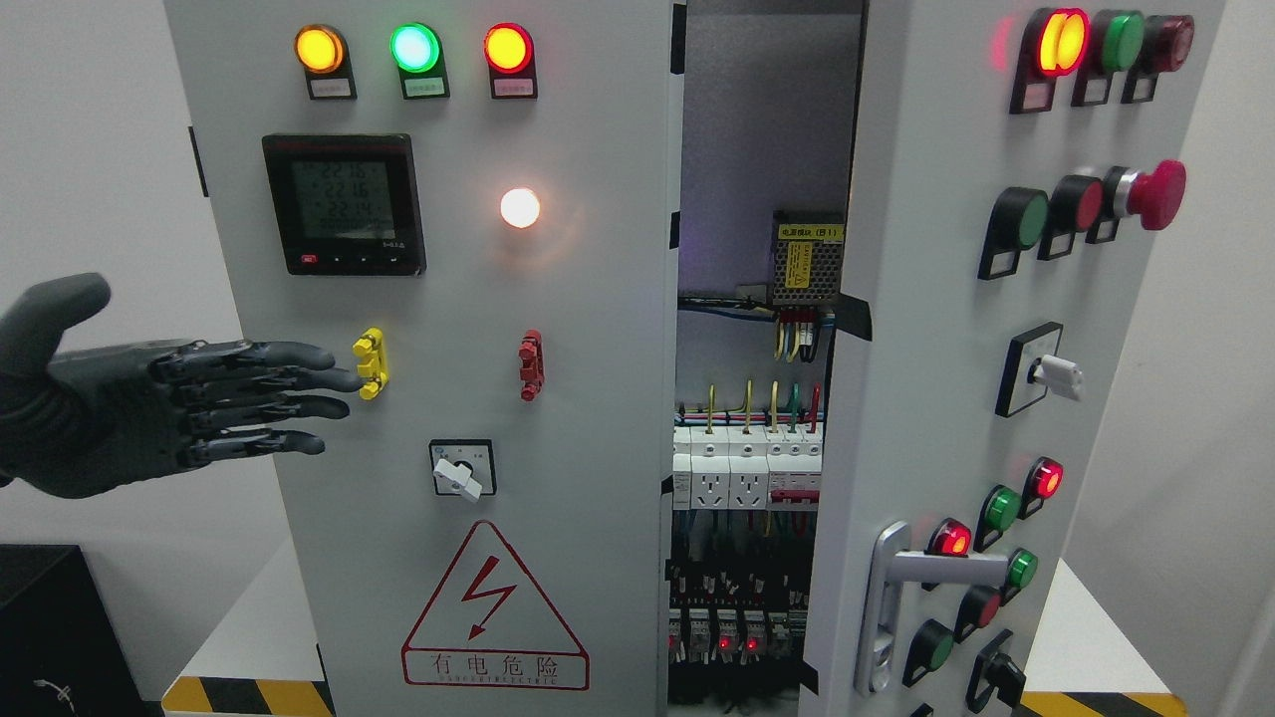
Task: Open door with both hands
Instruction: 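Reach the left hand toward the gap between the two cabinet doors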
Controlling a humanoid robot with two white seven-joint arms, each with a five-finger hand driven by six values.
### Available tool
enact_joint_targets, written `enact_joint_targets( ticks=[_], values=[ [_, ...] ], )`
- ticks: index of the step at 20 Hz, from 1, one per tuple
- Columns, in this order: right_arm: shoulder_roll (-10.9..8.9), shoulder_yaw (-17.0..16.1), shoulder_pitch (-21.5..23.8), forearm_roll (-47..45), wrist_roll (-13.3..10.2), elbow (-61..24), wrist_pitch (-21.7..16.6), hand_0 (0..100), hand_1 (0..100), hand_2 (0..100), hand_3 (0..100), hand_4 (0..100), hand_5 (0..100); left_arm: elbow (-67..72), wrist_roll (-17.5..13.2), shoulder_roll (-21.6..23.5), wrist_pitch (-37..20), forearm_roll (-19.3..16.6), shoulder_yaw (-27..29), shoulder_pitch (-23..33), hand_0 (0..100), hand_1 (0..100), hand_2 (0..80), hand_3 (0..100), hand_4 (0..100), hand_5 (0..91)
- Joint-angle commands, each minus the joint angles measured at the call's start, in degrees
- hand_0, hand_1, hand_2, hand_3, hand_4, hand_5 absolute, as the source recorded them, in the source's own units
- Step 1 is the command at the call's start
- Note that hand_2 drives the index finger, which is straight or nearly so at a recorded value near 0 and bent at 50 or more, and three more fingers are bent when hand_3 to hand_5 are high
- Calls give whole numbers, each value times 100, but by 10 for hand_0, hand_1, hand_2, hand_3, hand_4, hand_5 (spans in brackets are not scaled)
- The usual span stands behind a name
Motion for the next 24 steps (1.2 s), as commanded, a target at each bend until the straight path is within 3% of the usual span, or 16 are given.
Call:
enact_joint_targets(
  ticks=[1,4,11,18,21,24],
  values=[
    [0,-193,132,-2,2,5,3,0,0,0,0,0,0,-466,223,-1168,-49,575,-2544,-1044,0,0,0,0,0,0],
    [0,-184,132,-2,2,5,3,0,0,0,0,0,0,-466,444,-1608,-49,928,-2562,-1247,0,0,0,0,0,0],
    [0,-184,132,7,2,5,3,0,0,0,0,0,0,-448,444,-2144,-269,919,-2387,-931,0,0,0,0,0,0],
    [0,-193,132,-2,2,5,-5,0,0,0,0,0,0,-439,453,-2425,-435,963,-2299,-1028,0,0,0,0,0,0],
    [0,-184,132,7,2,5,-5,0,0,0,0,0,0,-335,531,-2627,-471,1042,-1852,-940,0,0,0,0,0,0],
    [0,-184,132,7,2,-4,-5,0,0,0,0,0,0,-62,900,-2769,-454,1332,-1334,-782,0,0,0,0,0,0]
  ],
)
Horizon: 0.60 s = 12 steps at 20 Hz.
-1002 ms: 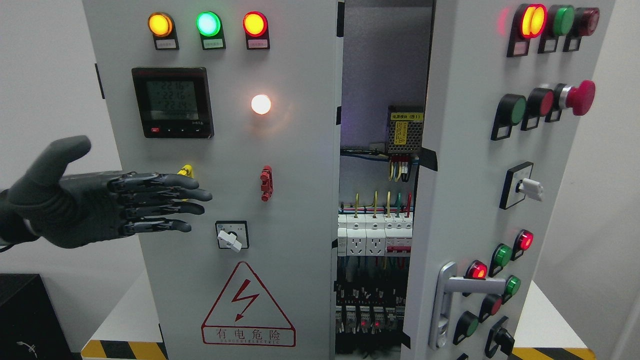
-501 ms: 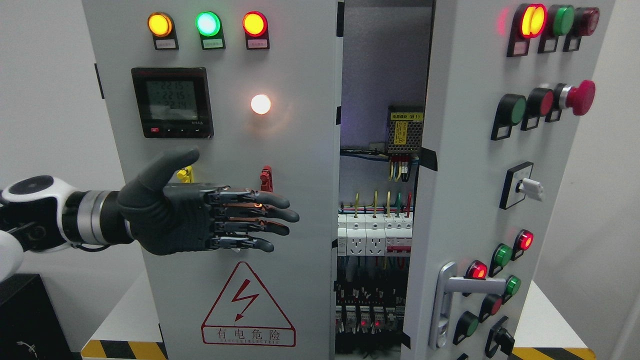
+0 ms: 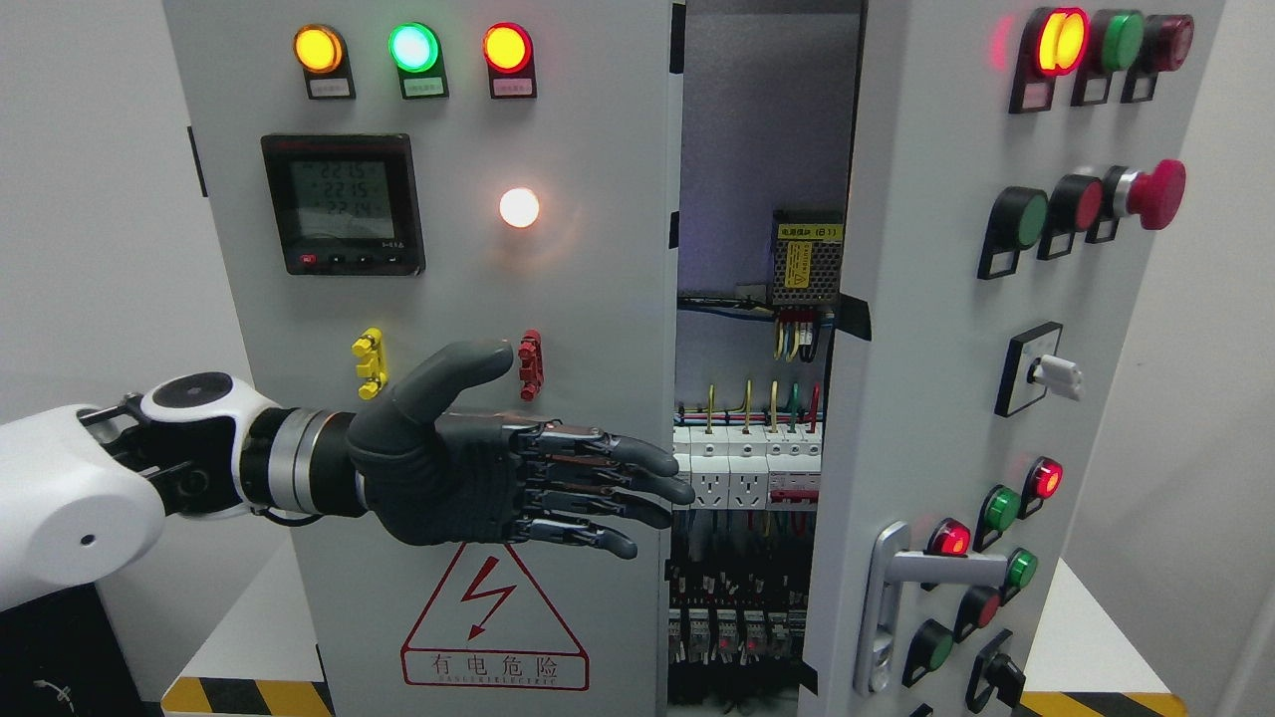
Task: Open door with both hands
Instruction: 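Reach the left hand toward the gap between the two cabinet doors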
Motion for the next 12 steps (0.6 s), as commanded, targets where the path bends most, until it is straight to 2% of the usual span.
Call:
enact_joint_targets(
  ticks=[1,3,6,12],
  values=[
    [0,-185,132,-3,2,3,-1,0,0,0,0,0,0,307,309,-745,0,303,633,191,0,0,0,0,0,0],
    [0,-185,132,-3,2,4,-1,0,0,0,0,0,0,404,563,-850,0,390,800,287,0,0,0,0,0,0],
    [0,-193,132,-3,2,4,-1,0,0,0,0,0,0,422,1161,-1044,0,426,1081,559,0,0,0,0,0,0],
    [0,-185,132,-3,2,3,-1,0,0,0,0,0,0,247,1215,-1439,27,373,1424,578,0,0,0,0,0,0]
  ],
)
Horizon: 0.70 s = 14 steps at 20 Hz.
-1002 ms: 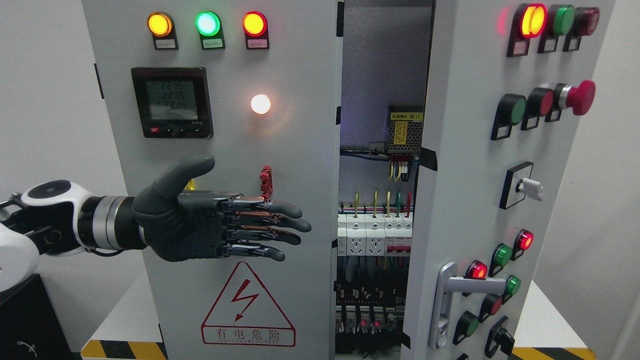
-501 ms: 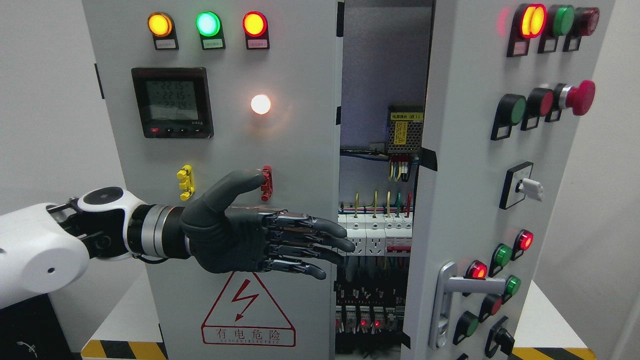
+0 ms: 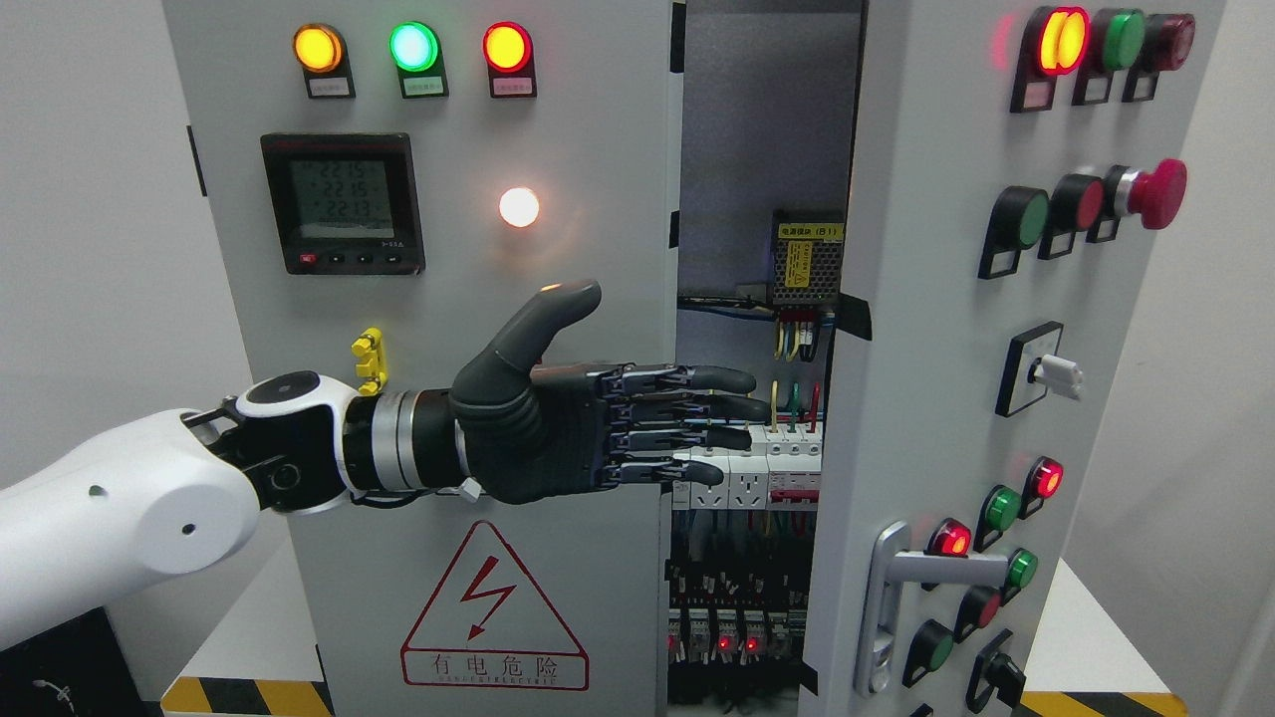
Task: Open door with both hands
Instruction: 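Reach the left hand toward the gap between the two cabinet doors, then push the push-button door open with the left hand, swinging it away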
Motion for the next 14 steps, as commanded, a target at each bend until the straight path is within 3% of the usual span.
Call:
enact_joint_targets(
  ticks=[1,4,6,14],
  values=[
    [0,-185,132,7,3,4,8,0,0,0,0,0,0,-5,76,-753,38,8,760,116,0,0,0,0,0,0],
    [0,-185,132,7,3,-5,8,0,0,0,0,0,0,13,137,-1112,38,-334,875,116,0,0,0,0,0,0],
    [0,-185,132,-2,3,-5,-1,0,0,0,0,0,0,13,338,-1280,38,-528,884,142,0,0,0,0,0,0],
    [0,-185,132,-2,3,-5,8,0,0,0,0,0,0,-14,1068,-1808,3,-555,884,107,0,0,0,0,0,0]
  ],
)
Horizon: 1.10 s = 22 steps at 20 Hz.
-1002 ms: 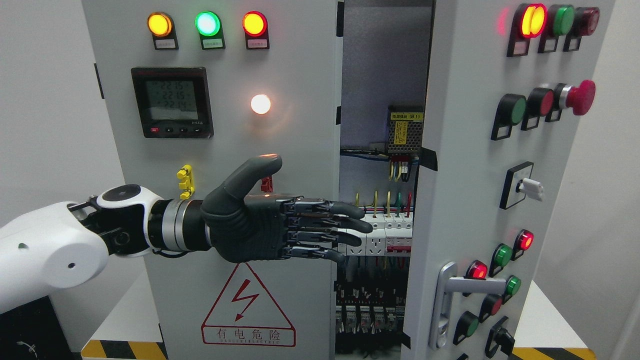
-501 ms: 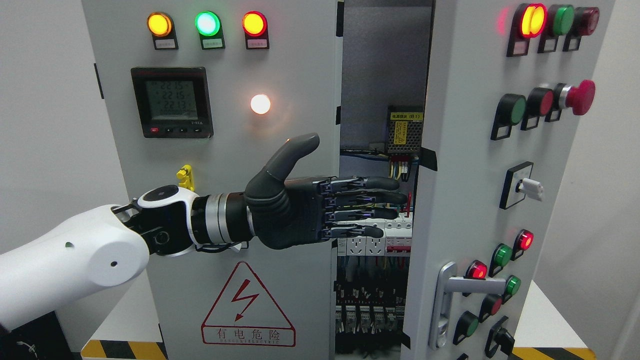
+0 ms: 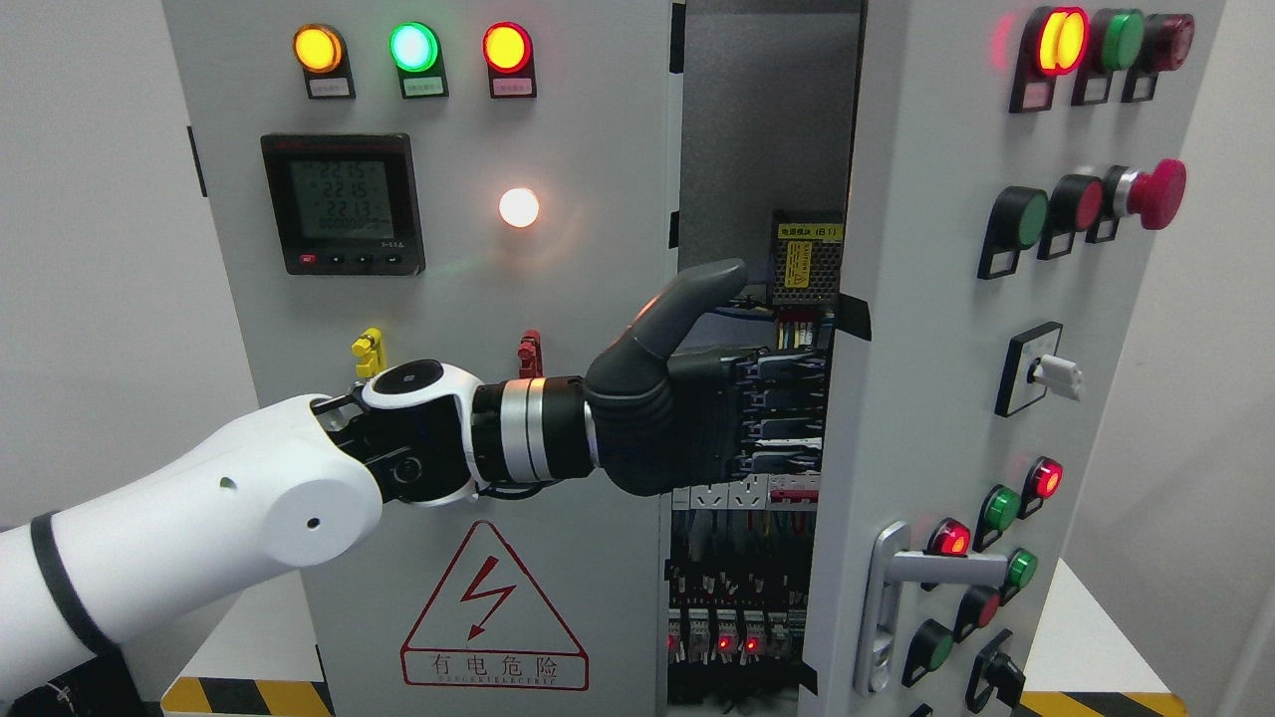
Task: Open door with both hands
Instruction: 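Push the push-button door open with the left hand, swinging it away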
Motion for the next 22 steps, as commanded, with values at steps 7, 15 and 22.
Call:
enact_joint_targets(
  ticks=[7,15,22],
  values=[
    [0,-185,132,-1,3,3,8,0,0,0,0,0,0,-42,953,-1286,-48,-361,254,-25,0,0,0,0,0,0],
    [0,-185,132,7,3,-6,-1,0,0,0,0,0,0,-534,1911,-1919,-48,-722,263,-51,0,0,0,0,0,0],
    [0,-185,132,-1,3,3,-1,0,0,0,0,0,0,-350,2492,-2798,-48,-748,439,-16,0,0,0,0,0,0]
  ],
)
